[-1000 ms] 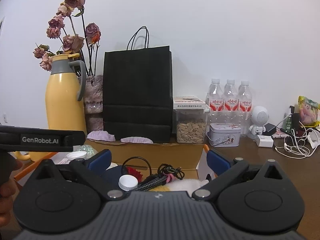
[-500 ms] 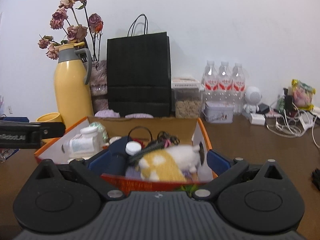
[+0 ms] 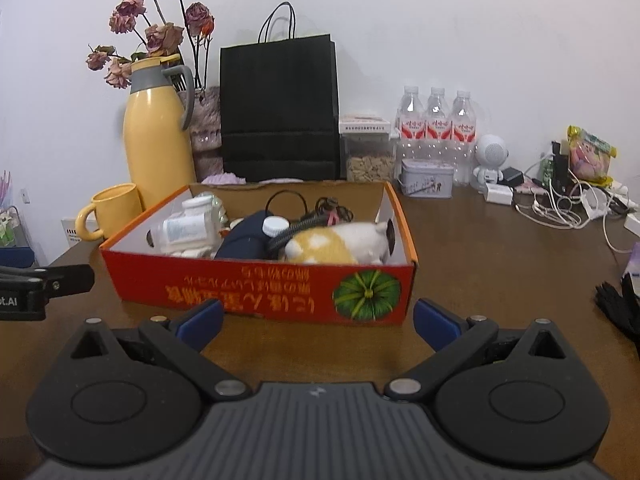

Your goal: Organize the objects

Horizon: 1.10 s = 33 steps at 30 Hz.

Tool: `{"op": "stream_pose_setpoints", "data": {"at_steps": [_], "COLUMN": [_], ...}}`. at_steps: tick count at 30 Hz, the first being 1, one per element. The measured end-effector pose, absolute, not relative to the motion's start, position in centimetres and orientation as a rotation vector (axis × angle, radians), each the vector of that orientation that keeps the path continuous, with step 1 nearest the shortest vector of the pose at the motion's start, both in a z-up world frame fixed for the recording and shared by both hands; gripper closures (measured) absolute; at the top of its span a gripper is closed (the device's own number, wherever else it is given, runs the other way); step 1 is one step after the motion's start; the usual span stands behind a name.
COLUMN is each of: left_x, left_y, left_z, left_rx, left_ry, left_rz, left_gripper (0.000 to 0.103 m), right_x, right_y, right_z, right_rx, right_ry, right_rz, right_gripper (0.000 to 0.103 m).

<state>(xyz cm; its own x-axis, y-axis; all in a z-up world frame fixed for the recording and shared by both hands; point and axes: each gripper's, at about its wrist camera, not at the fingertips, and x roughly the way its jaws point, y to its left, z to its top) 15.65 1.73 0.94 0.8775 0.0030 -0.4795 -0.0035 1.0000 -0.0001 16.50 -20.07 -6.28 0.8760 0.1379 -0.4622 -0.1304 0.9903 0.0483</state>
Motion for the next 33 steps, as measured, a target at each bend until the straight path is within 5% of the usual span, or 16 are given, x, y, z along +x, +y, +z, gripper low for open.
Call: {"op": "stream_pose_setpoints", "data": {"at_steps": [33], "left_x": [13.8], "left_y": [1.6], "left_z": [-1.4], "left_rx": [-0.008], "left_ry": [0.579], "left_rz": [0.005], "left_gripper": [0.0], "right_x": [15.0], "right_y": [-19.1], "right_z": [-7.4], "right_rx": [0.012], "right_ry": [0.55], "right_rz": [0.155], "right_gripper": [0.0]}}
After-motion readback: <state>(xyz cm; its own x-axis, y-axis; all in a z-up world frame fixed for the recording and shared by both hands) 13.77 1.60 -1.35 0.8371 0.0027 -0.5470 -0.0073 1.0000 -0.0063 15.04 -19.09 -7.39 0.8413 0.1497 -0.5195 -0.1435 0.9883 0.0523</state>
